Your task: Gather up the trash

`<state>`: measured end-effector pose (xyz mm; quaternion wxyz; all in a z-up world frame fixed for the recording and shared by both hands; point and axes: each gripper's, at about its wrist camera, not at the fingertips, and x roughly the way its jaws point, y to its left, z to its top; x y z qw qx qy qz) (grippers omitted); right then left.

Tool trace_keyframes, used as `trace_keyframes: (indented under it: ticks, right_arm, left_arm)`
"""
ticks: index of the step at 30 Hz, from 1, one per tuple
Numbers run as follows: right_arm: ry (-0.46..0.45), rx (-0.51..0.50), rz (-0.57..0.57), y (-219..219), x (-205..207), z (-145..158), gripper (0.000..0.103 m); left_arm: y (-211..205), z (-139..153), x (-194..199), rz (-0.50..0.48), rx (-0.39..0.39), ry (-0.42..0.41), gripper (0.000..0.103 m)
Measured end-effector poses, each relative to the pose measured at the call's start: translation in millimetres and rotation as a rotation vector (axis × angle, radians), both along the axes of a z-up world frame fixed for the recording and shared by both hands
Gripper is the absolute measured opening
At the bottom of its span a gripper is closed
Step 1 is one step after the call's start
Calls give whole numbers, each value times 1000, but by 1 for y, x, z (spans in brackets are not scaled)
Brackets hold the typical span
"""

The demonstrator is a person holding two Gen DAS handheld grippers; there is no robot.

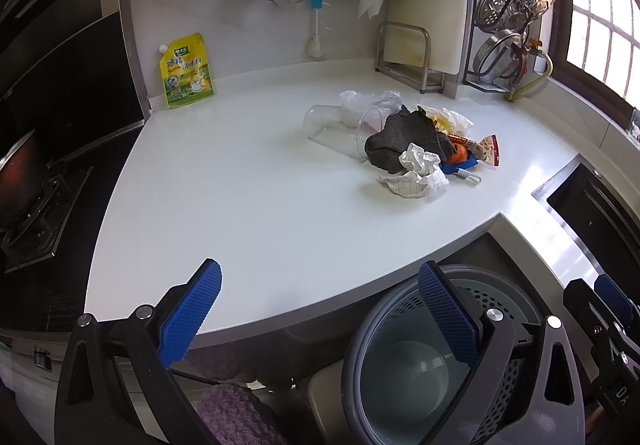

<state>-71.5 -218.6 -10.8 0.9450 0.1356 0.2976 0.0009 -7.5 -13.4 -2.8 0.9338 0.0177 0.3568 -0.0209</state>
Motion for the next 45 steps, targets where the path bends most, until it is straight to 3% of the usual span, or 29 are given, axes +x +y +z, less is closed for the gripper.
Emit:
trace_keyframes:
  ticks: [35, 45]
  right_arm:
    - [4, -1, 2, 2, 1, -4, 83]
    - [37, -23, 7, -7, 22, -13, 83]
  left_arm:
    - [2, -7, -3, 5, 6, 5, 97]
    - [2, -19, 22, 28, 1, 38, 97]
